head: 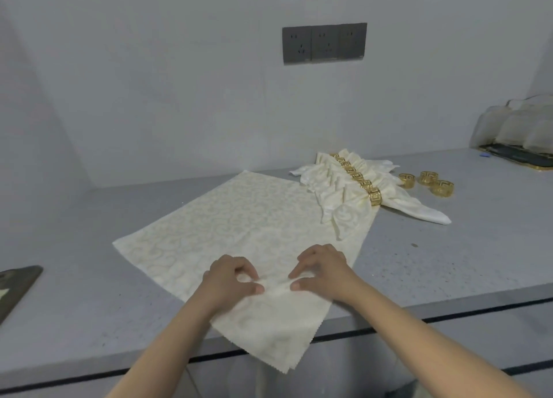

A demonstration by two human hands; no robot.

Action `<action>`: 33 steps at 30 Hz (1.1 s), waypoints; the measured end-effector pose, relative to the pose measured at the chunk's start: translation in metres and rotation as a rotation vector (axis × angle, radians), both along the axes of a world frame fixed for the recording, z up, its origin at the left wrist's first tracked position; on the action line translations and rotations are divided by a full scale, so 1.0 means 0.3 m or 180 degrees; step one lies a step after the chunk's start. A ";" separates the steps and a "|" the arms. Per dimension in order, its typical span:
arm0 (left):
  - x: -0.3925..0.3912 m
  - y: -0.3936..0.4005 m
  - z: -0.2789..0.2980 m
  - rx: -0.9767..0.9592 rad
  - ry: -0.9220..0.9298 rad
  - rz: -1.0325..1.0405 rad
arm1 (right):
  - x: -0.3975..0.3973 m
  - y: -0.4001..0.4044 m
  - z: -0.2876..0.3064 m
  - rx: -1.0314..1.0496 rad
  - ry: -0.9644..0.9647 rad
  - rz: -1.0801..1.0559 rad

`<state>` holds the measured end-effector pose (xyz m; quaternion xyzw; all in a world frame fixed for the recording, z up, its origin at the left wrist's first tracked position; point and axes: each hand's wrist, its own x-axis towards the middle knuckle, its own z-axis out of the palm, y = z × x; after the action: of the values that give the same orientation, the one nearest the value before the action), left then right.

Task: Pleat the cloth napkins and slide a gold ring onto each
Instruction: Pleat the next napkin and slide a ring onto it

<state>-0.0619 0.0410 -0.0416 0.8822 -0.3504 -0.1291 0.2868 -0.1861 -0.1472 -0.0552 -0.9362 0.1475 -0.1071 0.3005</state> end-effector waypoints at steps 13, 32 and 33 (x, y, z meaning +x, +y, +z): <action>0.040 -0.008 0.099 -0.0671 -0.0820 0.0323 | 0.093 0.027 0.127 0.0221 -0.0694 -0.0364; 0.158 0.171 0.303 0.0827 -0.0301 -0.0265 | 0.125 0.101 0.332 0.0864 0.0214 0.0902; 0.174 0.173 0.307 0.0763 -0.0308 -0.0181 | 0.148 0.092 0.333 0.0810 0.0235 0.0902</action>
<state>-0.0098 0.0927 0.0505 0.9050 -0.3708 -0.1355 0.1583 -0.1417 -0.1197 0.0448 -0.9054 0.0374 -0.0098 0.4229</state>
